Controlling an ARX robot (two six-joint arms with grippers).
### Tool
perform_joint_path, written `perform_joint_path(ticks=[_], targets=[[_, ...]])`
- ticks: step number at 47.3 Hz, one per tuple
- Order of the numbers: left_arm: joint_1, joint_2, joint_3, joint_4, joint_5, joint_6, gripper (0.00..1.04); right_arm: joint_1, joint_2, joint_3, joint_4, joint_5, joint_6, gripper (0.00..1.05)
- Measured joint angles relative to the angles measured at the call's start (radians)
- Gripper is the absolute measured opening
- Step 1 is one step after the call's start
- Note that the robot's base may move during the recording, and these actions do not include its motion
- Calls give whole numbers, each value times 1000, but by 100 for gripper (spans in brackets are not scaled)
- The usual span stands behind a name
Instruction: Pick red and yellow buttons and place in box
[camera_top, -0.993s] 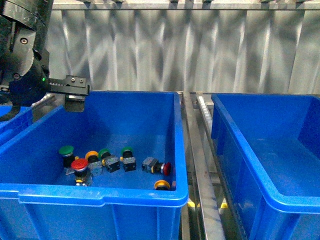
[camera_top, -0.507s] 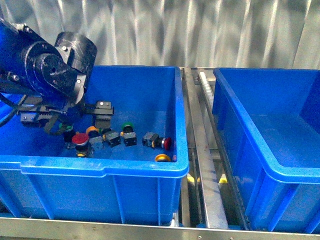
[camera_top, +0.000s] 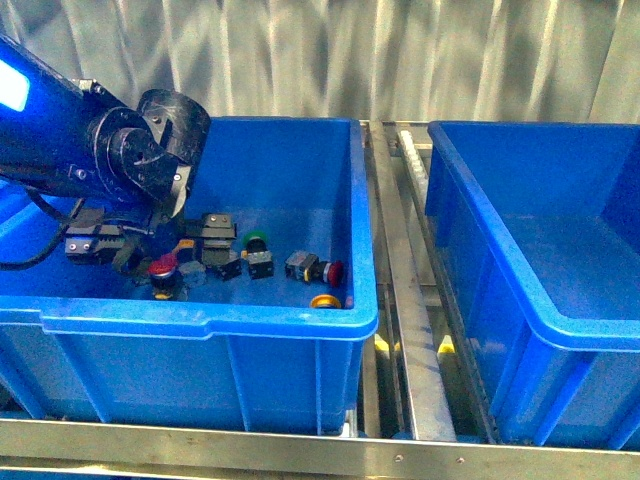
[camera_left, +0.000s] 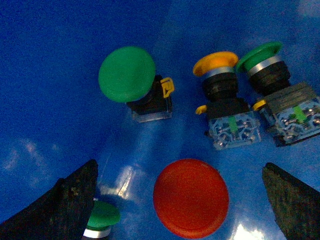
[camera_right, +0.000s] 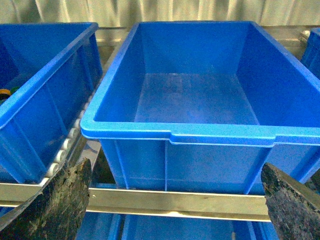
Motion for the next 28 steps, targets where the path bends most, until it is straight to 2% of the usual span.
perform_joint_path(ticks=[12,15,22,28], targets=[[2,43,68,-81,-11,-25,97,0,0,0,0,0,0,98],[3,52,89,-104,-16,-30,88,0,0,0,0,0,0,98],[4,70,125,-148,-29,-45,59,0,0,0,0,0,0,98],[6,82,144,-169,-33,-53,41,0,0,0,0,0,0,98]])
